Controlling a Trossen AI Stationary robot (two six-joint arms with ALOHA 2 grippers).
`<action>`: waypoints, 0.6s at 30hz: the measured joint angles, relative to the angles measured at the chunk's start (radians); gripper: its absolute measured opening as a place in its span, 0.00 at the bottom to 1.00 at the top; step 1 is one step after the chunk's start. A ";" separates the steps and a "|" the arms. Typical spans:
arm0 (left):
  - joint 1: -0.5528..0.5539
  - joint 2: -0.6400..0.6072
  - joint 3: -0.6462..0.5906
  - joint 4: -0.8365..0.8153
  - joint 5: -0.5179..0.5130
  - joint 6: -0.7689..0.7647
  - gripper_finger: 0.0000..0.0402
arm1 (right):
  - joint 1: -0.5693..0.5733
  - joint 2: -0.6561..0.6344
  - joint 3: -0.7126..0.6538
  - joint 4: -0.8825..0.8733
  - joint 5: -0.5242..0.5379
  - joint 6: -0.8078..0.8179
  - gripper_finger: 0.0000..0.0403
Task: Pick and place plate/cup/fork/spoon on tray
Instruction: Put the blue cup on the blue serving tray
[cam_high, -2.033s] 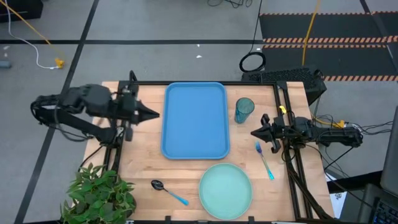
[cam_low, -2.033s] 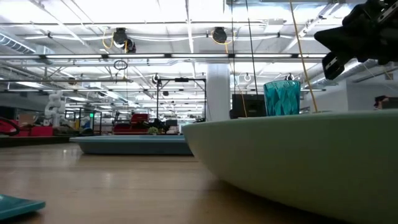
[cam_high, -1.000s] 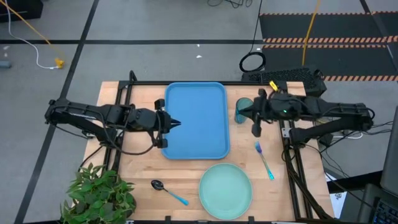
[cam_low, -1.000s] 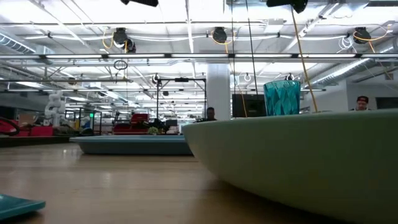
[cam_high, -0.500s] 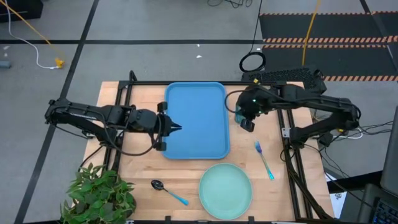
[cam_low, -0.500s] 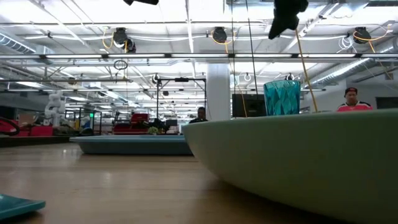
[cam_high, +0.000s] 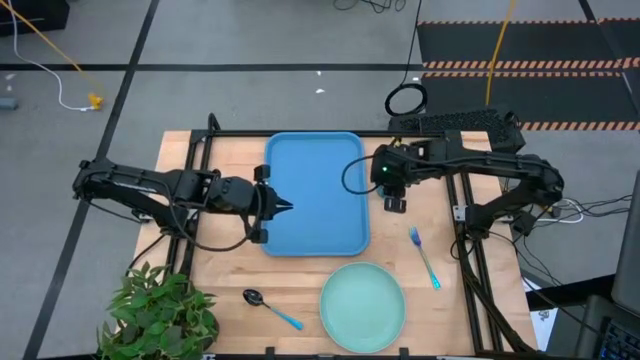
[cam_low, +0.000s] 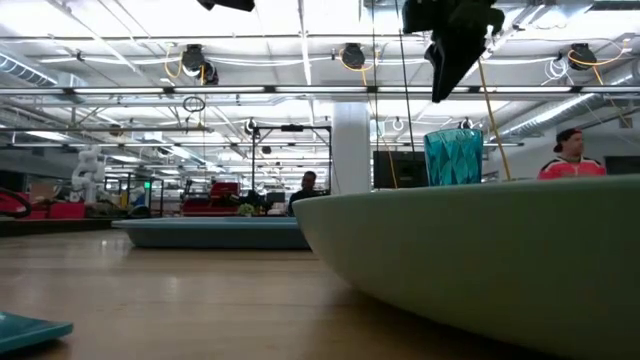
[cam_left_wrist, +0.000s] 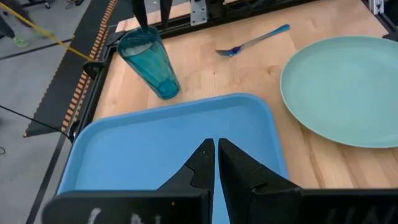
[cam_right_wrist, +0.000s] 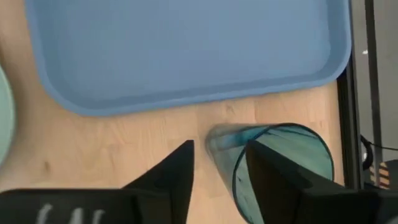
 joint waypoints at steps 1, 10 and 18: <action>0.000 -0.001 0.000 0.000 0.000 -0.002 0.06 | 0.000 0.005 -0.007 -0.001 0.003 -0.008 0.38; 0.000 0.000 0.000 -0.003 0.000 -0.012 0.06 | -0.020 0.007 -0.085 -0.003 0.051 0.000 0.42; 0.000 0.000 0.000 -0.001 0.000 -0.012 0.06 | -0.025 0.007 -0.128 0.011 0.101 -0.004 0.33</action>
